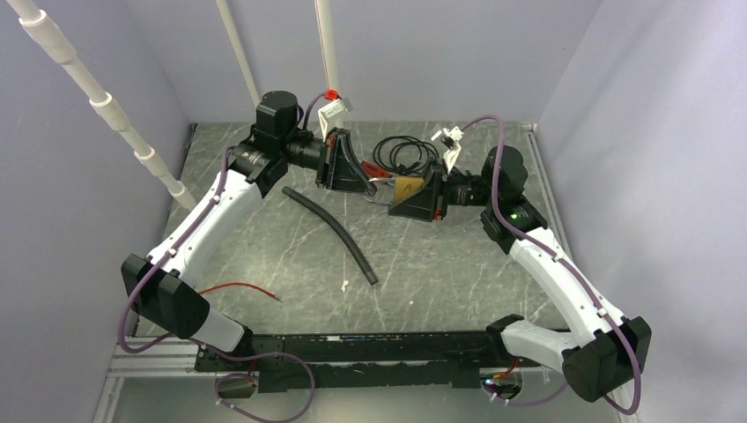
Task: Lock with the key
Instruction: Lock the lock.
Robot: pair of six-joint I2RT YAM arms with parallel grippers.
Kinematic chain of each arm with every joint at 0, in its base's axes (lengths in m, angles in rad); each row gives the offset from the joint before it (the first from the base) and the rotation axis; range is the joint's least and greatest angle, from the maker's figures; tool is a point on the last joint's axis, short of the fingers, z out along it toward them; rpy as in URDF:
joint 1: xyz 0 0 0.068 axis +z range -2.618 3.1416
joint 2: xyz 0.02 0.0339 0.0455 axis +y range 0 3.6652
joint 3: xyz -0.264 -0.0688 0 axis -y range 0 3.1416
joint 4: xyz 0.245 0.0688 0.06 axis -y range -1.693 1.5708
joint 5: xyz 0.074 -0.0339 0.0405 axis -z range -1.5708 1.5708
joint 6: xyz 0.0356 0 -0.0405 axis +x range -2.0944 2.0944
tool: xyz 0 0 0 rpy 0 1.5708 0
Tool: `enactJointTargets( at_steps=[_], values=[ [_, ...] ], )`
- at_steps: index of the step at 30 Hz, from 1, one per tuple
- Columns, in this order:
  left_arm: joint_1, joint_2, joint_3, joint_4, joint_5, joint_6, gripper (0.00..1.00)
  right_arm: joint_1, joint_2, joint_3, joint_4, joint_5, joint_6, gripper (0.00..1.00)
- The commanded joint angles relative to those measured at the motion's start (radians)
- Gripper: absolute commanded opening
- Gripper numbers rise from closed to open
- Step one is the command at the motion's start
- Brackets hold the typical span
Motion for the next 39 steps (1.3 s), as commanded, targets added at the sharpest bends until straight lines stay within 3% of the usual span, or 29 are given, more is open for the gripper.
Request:
enactJointTargets(
  at_steps=[1,10,15,20,39],
  values=[
    [-0.03,-0.009,0.005,0.074,0.019,-0.045,0.0,-0.001,-0.031,0.067,0.072,0.004,-0.033,0.0],
    [-0.087,0.013,-0.035,0.261,0.001,-0.228,0.0,0.006,-0.005,0.077,0.08,-0.004,-0.077,0.0],
    [-0.107,0.016,-0.066,0.334,-0.053,-0.25,0.0,0.034,0.012,0.096,0.093,-0.01,-0.075,0.0],
    [-0.107,0.02,-0.06,0.287,-0.129,-0.202,0.0,0.06,0.023,0.101,0.092,-0.014,-0.072,0.0],
    [-0.221,0.068,-0.114,0.446,-0.166,-0.263,0.0,0.107,0.095,0.153,0.114,-0.024,-0.105,0.0]
  ],
)
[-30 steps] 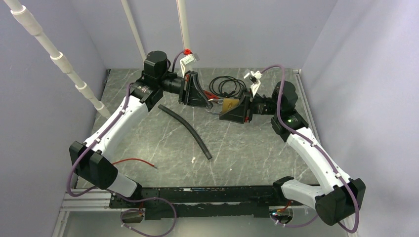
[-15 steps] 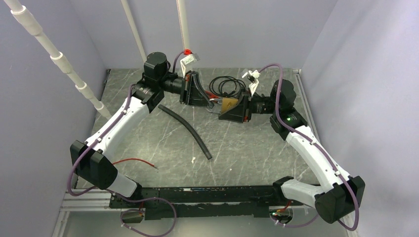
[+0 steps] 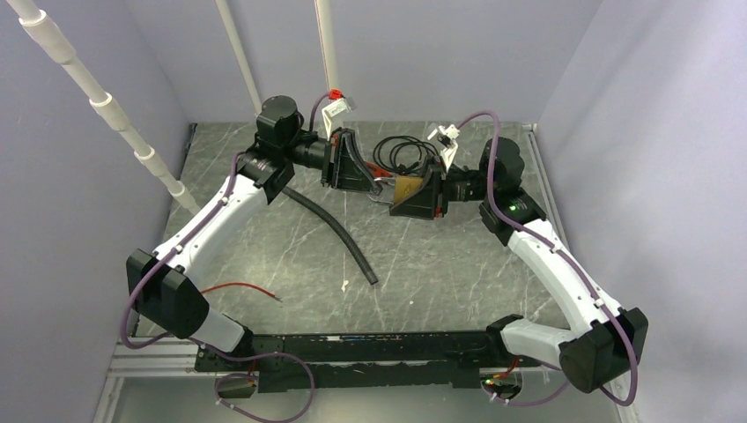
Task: Lock with the key
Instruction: Lock the lock.
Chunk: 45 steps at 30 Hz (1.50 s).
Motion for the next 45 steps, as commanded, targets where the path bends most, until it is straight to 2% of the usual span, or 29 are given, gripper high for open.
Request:
enactJointTargets(
  at_steps=[1,13,19,24,27,31,32,34,40,42,45],
  values=[
    [-0.189,0.064,-0.025,0.133,-0.158,-0.032,0.0,0.105,0.047,0.103,0.178,0.054,-0.004,0.0],
    [-0.22,0.088,-0.075,0.157,-0.199,-0.045,0.0,0.109,0.068,0.096,0.291,0.067,0.084,0.0],
    [-0.234,0.112,-0.053,0.187,-0.183,-0.053,0.0,0.115,0.075,0.081,0.327,0.068,0.103,0.0],
    [-0.174,0.081,-0.062,0.13,-0.135,-0.037,0.0,0.098,0.039,0.081,0.2,0.058,0.013,0.0],
    [-0.089,0.057,-0.027,-0.03,-0.097,0.094,0.0,0.056,0.012,0.06,0.15,0.041,0.004,0.0],
    [-0.016,0.037,0.054,-0.338,-0.098,0.32,0.0,-0.014,-0.023,0.03,0.104,0.018,-0.006,0.0],
    [-0.006,0.031,0.063,-0.376,-0.095,0.355,0.0,-0.023,-0.028,0.029,0.085,0.015,-0.016,0.02],
    [0.009,0.008,0.057,-0.404,-0.096,0.383,0.0,-0.033,-0.039,0.028,0.054,0.016,-0.035,0.23],
    [0.039,-0.022,0.058,-0.458,-0.066,0.437,0.0,-0.053,-0.05,0.043,-0.007,0.017,-0.053,0.71],
    [0.05,-0.028,0.07,-0.504,-0.058,0.477,0.0,-0.078,-0.052,0.065,-0.072,0.004,-0.083,0.77],
    [0.071,-0.037,0.077,-0.551,-0.022,0.517,0.0,-0.123,-0.061,0.091,-0.186,-0.032,-0.151,0.77]
  ],
)
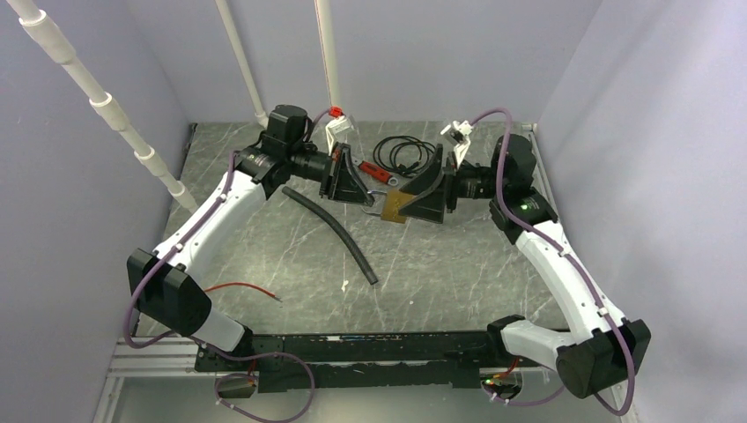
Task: Lock with the key
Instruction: Lock the lock.
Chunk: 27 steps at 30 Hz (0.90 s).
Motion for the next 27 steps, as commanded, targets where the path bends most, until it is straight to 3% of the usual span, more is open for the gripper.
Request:
enactJointTargets(
  at_steps=[1,5,9,21,27],
  values=[
    [0.035,-0.048,0.046,-0.092,0.07,0.12,0.0,-0.063,-0.038,0.078,-0.135,-0.062,-0.115,0.77],
    [0.038,-0.029,0.098,-0.261,0.08,0.289,0.0,-0.099,-0.049,0.1,-0.306,-0.095,-0.262,0.66],
    [0.035,-0.018,0.119,-0.325,0.09,0.348,0.0,-0.097,-0.048,0.123,-0.465,-0.096,-0.43,0.54],
    [-0.016,-0.015,0.131,-0.365,0.093,0.412,0.0,-0.051,-0.014,0.116,-0.612,-0.048,-0.614,0.44],
    [-0.031,-0.017,0.135,-0.365,0.096,0.416,0.0,-0.041,0.007,0.101,-0.598,-0.053,-0.591,0.4]
  ],
)
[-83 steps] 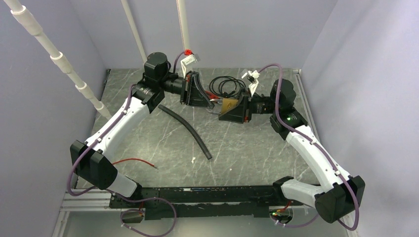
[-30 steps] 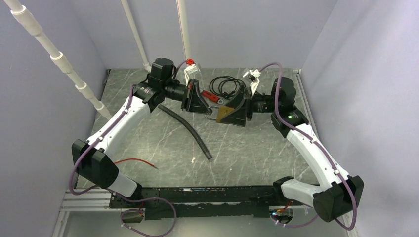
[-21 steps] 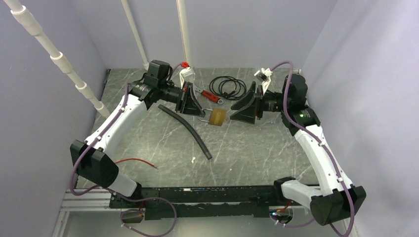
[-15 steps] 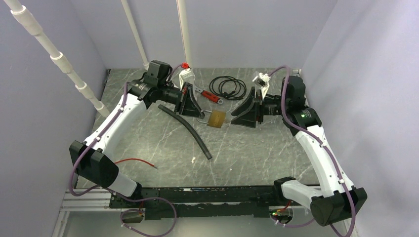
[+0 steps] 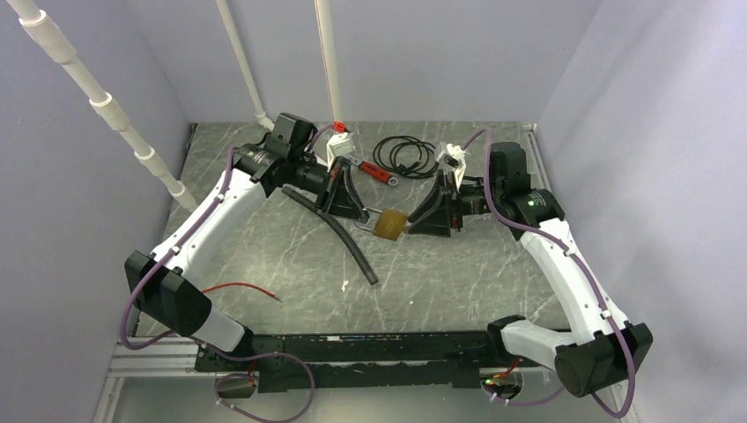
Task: Lock with the key
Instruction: Lock the lock.
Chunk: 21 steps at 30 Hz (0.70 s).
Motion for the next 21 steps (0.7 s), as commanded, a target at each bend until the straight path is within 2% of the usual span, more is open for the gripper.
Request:
enactJointTargets(
  at_steps=[1,13,17,19,21],
  values=[
    [-0.007,-0.017,0.065,0.035,0.096,0.023,0.0,0.002,0.014,0.023,-0.014,-0.005,-0.047,0.4],
    [-0.007,-0.019,0.052,0.089,0.098,-0.016,0.0,0.008,0.032,0.008,-0.059,-0.002,-0.096,0.3],
    [-0.007,-0.016,0.052,0.081,0.097,-0.009,0.0,0.008,0.032,0.011,-0.056,0.003,-0.091,0.14],
    [-0.005,-0.014,0.049,0.073,0.09,-0.001,0.0,0.008,0.031,0.014,-0.056,0.013,-0.087,0.02],
    [0.003,-0.016,0.036,0.085,0.088,-0.01,0.0,0.006,0.028,0.018,-0.072,0.032,-0.096,0.0]
  ],
)
